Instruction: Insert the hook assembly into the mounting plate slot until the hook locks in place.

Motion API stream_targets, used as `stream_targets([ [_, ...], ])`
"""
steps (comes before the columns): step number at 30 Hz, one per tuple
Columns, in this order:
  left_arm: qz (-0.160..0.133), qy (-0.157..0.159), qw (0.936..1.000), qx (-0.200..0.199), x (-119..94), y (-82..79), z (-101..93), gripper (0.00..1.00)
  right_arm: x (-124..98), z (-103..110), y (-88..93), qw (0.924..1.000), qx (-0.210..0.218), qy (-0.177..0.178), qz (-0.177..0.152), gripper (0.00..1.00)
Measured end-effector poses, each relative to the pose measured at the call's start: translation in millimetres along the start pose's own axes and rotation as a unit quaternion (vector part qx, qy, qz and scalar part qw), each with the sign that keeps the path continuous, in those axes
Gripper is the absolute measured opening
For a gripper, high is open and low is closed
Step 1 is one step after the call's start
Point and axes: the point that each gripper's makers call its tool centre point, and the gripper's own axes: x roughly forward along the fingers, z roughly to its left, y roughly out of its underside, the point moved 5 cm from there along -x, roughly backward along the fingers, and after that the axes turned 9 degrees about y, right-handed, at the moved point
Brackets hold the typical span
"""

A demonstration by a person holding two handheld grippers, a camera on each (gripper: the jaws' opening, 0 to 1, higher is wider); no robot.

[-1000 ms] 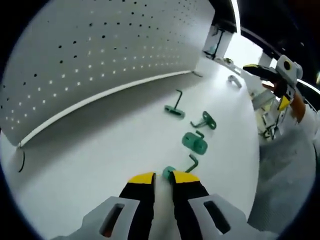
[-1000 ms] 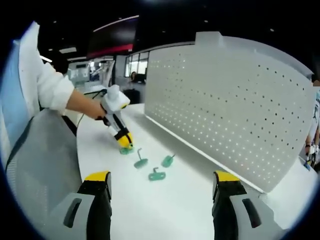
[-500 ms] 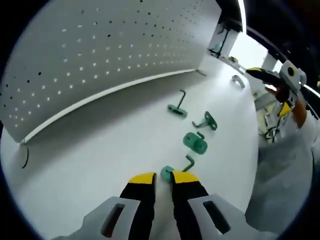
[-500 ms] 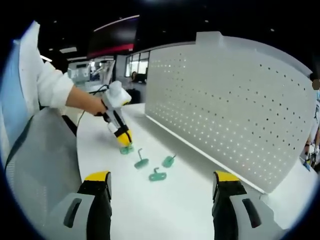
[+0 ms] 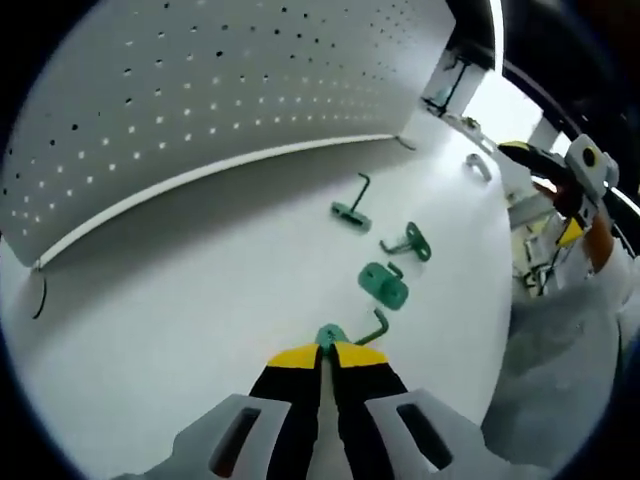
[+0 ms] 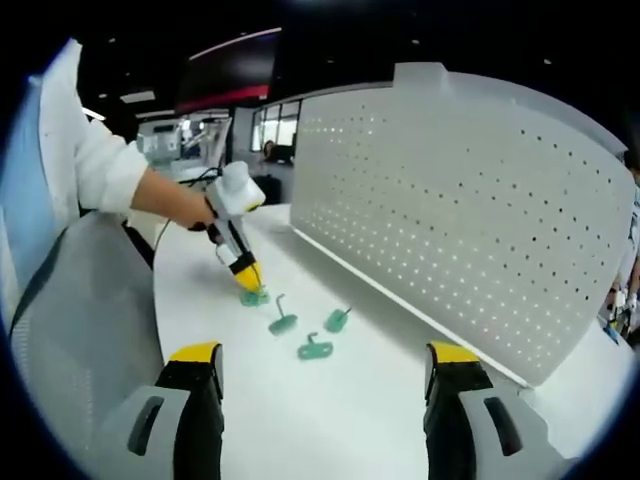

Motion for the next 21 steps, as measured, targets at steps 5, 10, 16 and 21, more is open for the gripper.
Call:
stream_targets([
  [5, -0.007, 0.006, 0.9999, -0.009, 2.1, -1.6, -2.1, 0.05, 1.0, 0.4, -0.7, 1.0, -0.004, 0.001, 0.001, 0.83],
  [10, -0.005, 0.006, 0.9999, -0.009, 4.4, -1.6, -0.6, 0.06, 0.3, 0.0, -2.3, 1.0, -0.004, 0.002, -0.002, 0.83],
  [16, 0.002, 0.01, 0.9999, -0.009, 7.6, -2.6, -4.8, 0.06, -0.3, 0.3, 0.6, 1.0, -0.004, 0.001, 0.002, 0.83],
  [21, 0.004, 0.017, 0.9998, 0.0, 9.1, -4.7, -7.2, 0.04, 0.0, -0.6, 1.3, 1.0, -0.003, 0.003, 0.003, 0.82],
])
